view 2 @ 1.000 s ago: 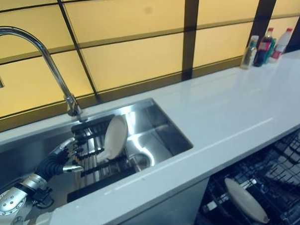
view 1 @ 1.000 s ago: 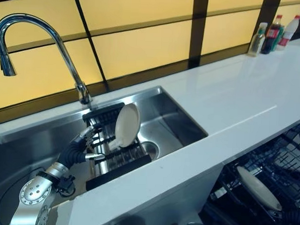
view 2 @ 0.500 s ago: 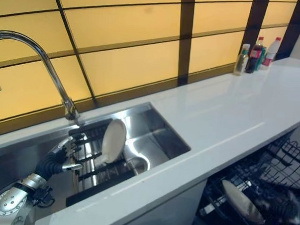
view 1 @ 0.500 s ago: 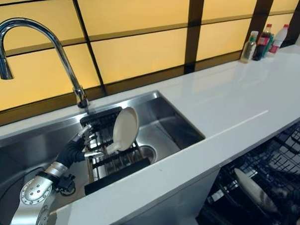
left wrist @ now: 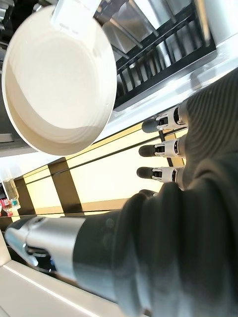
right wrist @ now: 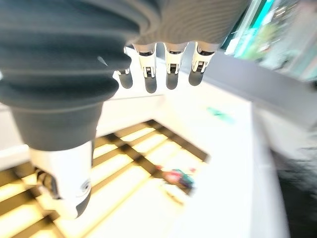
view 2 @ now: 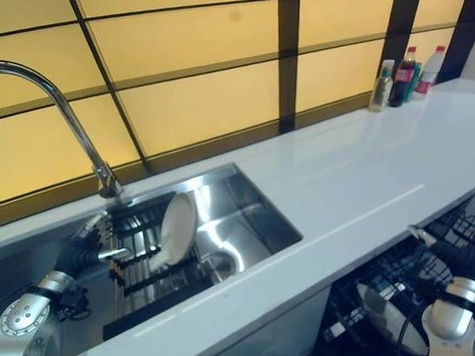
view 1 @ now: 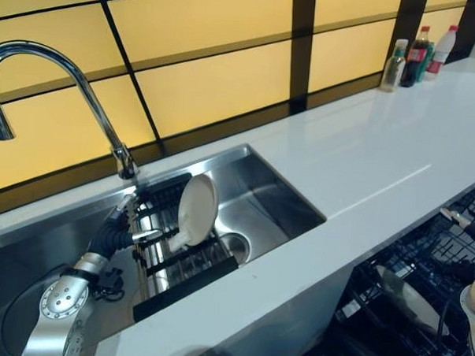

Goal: Pick up plates and place into dishwasher.

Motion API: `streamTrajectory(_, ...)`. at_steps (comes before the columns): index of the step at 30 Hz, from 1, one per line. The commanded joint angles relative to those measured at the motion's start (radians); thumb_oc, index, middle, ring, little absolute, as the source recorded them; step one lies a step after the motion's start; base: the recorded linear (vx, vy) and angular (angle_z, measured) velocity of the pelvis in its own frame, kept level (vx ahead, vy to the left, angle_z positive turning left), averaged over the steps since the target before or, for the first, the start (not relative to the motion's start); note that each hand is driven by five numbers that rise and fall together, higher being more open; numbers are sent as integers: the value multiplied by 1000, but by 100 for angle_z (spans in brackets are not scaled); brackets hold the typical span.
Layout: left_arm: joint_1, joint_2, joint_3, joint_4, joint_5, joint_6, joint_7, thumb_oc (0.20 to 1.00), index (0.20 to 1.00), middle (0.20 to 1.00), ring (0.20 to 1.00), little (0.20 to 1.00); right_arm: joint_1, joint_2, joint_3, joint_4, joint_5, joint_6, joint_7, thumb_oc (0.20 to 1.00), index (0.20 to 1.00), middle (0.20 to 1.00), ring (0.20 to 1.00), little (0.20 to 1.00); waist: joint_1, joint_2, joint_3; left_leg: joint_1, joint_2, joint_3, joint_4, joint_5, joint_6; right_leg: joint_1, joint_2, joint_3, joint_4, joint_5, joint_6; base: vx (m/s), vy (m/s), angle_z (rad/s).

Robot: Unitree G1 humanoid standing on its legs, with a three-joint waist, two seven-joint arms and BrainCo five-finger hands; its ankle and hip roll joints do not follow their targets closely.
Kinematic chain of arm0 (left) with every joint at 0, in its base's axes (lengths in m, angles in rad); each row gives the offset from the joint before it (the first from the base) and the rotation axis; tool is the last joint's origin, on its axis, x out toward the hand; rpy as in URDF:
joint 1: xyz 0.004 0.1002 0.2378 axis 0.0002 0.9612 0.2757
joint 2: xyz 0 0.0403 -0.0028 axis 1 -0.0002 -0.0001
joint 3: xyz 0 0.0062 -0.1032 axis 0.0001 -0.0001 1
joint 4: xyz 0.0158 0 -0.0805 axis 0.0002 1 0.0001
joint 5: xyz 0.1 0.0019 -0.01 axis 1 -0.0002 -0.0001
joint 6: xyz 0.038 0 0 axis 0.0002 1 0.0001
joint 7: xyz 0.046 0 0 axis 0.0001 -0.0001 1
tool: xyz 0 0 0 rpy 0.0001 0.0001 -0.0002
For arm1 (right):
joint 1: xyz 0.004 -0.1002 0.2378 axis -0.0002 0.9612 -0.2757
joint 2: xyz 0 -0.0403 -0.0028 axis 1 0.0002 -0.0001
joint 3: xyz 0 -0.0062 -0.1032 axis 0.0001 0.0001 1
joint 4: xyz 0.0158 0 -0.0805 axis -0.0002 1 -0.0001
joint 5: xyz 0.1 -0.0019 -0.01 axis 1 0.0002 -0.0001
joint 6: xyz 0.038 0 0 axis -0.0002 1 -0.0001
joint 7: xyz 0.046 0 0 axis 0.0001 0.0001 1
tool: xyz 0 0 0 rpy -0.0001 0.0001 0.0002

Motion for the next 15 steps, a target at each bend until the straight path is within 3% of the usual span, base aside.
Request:
streamTrajectory(1, -106, 59, 7, -15, 3, -83, 54, 1000, 1000, 1000, 1000, 1000, -138, -38, 33, -24, -23, -85, -10, 1000, 1000, 1000, 1000, 1000, 32, -75, 3, -57, -26, -52, 62, -35, 22, 152, 15, 2, -197, 8, 72, -51, -54, 3)
streamTrajectory(11, -207, 139, -26, 21, 286, -140, 216, 1000, 1000, 1000, 1000, 1000, -195, -56, 179, -3, 11, -85, 69, 1000, 1000, 1000, 1000, 1000, 49, -91, -1, -65, -23, -108, 45, -12, 4, 171, 37, -11, -195, -20, 44, -30, -110, 16)
streamTrajectory(15, -246, 174, -40, 37, 346, -151, 276, 1000, 1000, 1000, 1000, 1000, -220, -76, 223, -2, 33, -63, 68, 1000, 1000, 1000, 1000, 1000, 59, -103, 8, -103, -27, -119, 142, -41, -8, 178, 26, -16, -195, -21, 32, -36, -144, 10)
